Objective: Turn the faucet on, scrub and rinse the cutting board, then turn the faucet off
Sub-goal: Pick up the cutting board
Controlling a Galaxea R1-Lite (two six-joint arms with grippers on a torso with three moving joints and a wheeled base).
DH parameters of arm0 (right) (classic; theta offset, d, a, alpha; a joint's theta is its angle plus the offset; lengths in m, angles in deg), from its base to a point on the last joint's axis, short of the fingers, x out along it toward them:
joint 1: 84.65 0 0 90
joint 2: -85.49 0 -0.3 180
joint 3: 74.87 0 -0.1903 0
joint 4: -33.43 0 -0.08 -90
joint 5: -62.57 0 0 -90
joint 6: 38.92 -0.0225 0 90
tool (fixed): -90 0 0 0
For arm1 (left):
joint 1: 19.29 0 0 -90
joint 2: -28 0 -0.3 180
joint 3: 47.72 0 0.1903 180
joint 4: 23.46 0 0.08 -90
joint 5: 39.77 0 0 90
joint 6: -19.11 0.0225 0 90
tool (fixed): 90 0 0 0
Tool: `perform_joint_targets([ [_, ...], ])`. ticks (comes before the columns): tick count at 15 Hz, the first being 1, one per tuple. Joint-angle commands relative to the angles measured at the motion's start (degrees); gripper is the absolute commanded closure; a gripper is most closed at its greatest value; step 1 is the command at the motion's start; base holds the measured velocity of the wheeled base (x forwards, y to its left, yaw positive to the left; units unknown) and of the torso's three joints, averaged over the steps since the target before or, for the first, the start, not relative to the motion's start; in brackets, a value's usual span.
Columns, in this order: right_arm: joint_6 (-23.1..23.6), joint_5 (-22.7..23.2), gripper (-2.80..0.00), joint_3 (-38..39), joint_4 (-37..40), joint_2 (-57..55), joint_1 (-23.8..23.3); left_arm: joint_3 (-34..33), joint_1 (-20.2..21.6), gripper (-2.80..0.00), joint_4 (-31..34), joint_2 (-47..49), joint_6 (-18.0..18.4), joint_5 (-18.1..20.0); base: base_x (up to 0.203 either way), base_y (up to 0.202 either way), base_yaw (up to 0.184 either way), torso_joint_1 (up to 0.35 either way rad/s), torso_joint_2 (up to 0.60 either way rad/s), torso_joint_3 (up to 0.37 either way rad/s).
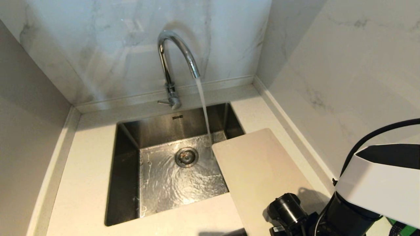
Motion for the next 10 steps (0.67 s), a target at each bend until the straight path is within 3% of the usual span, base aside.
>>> perform_joint_targets([
  [1,0.5,0.1,0.00,0.1,-0.2,1.4,0.0,0.0,0.0,0.00,0.0,0.0,0.0,0.0,0.000,0.000,0.000,0.000,0.00,0.000],
  [10,-0.7,-0.1,0.00,4.4,-1.4,12.1,0.0,-0.1,0.0,0.00,0.0,-0.1,0.0,0.0,0.000,0.000,0.000,0.000,0.00,0.000],
])
